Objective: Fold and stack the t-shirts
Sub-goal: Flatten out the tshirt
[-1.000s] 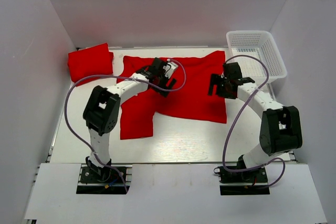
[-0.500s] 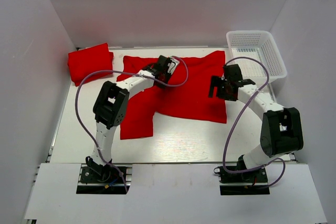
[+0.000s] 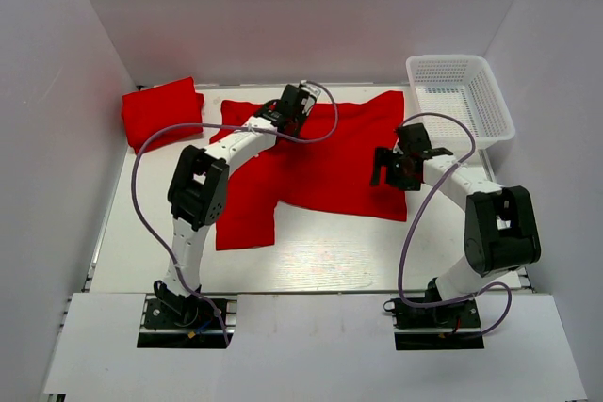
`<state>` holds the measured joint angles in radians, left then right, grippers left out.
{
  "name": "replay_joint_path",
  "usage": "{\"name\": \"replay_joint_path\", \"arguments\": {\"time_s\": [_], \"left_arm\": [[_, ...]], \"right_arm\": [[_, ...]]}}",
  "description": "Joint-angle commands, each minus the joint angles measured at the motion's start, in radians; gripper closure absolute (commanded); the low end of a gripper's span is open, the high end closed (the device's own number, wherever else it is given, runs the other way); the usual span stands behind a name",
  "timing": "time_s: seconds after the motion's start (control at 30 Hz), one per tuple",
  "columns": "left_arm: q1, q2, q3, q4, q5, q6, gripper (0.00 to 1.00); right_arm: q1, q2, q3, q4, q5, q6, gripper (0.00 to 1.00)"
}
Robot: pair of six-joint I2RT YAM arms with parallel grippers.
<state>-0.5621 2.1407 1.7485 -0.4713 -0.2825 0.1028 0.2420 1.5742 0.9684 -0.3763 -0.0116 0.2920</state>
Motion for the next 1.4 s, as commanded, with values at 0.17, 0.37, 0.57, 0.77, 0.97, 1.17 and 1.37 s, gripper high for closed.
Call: {"name": "replay_joint_path", "arguments": {"time_s": [0.17, 0.37, 0.57, 0.77, 0.97, 1.17, 1.37], "left_arm": [[0.074, 0.097, 0.202, 0.118, -0.122, 0.092, 1.0], [0.157, 0.205, 0.311, 0.379, -0.11, 0.208, 1.0], [0.231, 0.346, 0.455, 0.634, 0.02, 0.291, 1.0], [0.242, 0.482, 0.58, 0.821, 0.207, 0.39, 1.0], [0.242, 0.6, 0.658, 0.937, 0.336, 0.48, 1.0], [0.252, 0.625, 0.652, 1.024, 0.42, 0.508, 1.0], [0.272, 0.648, 0.684, 1.097, 0.516, 0.462, 1.0]], "right_arm": [[-0.004, 0.009, 0.038, 0.039, -0.022, -0.031, 0.1], [-0.006, 0.035, 0.076, 0.04, 0.001, -0.048, 0.1], [-0.007, 0.079, 0.131, 0.048, 0.007, -0.044, 0.1], [-0.007, 0.13, 0.174, 0.056, 0.007, -0.03, 0.1], [-0.006, 0.187, 0.21, 0.027, 0.053, -0.017, 0.1], [-0.01, 0.225, 0.242, 0.005, 0.032, -0.007, 0.1], [-0.009, 0.259, 0.271, -0.009, 0.027, 0.001, 0.1]]}}
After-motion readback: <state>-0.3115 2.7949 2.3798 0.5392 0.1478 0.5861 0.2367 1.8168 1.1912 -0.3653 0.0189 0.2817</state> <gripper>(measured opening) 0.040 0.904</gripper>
